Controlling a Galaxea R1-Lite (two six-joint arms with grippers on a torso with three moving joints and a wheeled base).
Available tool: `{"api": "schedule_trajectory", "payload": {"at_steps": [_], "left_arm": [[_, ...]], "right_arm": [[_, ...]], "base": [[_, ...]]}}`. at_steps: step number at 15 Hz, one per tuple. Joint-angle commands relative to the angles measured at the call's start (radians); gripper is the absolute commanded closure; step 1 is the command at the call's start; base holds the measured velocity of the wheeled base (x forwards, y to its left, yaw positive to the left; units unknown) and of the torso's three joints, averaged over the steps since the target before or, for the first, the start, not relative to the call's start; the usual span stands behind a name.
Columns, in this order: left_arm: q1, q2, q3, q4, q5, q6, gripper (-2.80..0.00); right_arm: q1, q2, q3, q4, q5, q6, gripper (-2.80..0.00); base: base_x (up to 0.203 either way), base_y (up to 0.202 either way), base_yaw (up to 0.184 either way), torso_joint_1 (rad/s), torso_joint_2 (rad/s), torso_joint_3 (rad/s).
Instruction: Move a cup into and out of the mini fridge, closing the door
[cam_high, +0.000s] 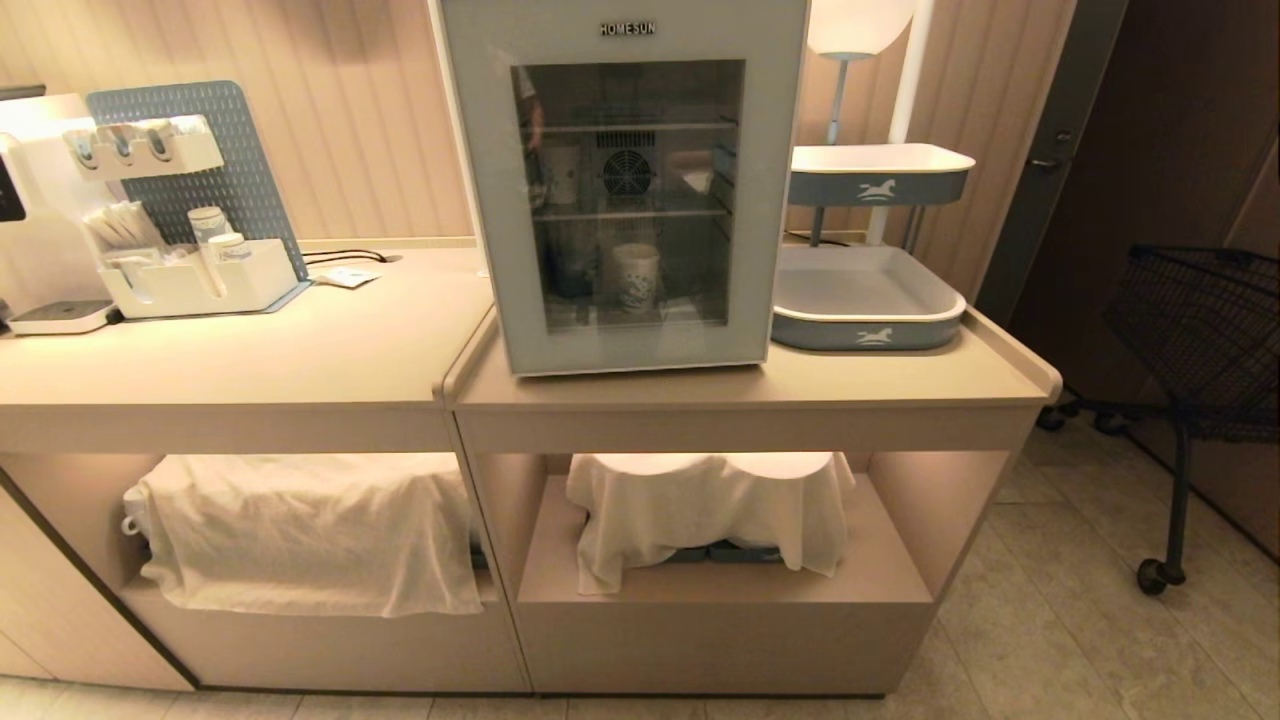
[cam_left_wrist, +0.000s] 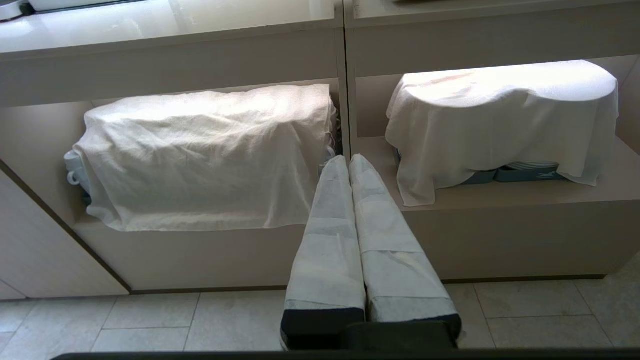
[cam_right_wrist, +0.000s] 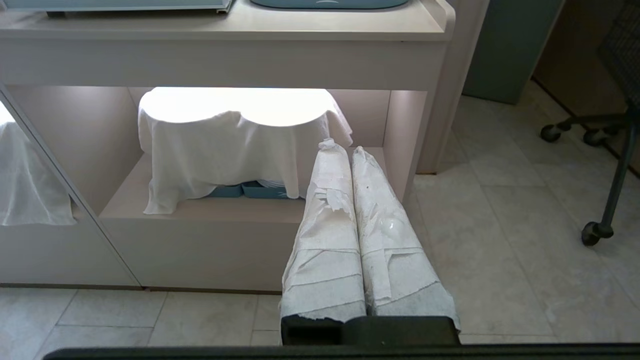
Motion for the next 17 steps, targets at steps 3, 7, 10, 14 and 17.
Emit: {"api": "schedule_trajectory", "payload": {"at_steps": [3, 7, 10, 14, 17], "left_arm": [[0.000, 0.000, 0.000, 0.000, 0.000, 0.000, 0.00], [0.000, 0.000, 0.000, 0.000, 0.000, 0.000, 0.00], [0.000, 0.000, 0.000, 0.000, 0.000, 0.000, 0.00], [0.000, 0.000, 0.000, 0.000, 0.000, 0.000, 0.00], [0.000, 0.000, 0.000, 0.000, 0.000, 0.000, 0.00]], "right_arm": [[0.000, 0.000, 0.000, 0.000, -0.002, 0.009, 0.00], [0.000, 0.000, 0.000, -0.001, -0.001, 0.009, 0.00], [0.000, 0.000, 0.000, 0.001, 0.002, 0.001, 0.00], [0.000, 0.000, 0.000, -0.003, -0.004, 0.014, 0.00], [0.000, -0.001, 0.000, -0.003, -0.004, 0.012, 0.00]], "base": [[0.000, 0.000, 0.000, 0.000, 0.00, 0.000], [0.000, 0.000, 0.000, 0.000, 0.00, 0.000], [0.000, 0.000, 0.000, 0.000, 0.00, 0.000], [0.000, 0.000, 0.000, 0.000, 0.00, 0.000], [0.000, 0.000, 0.000, 0.000, 0.00, 0.000]]}}
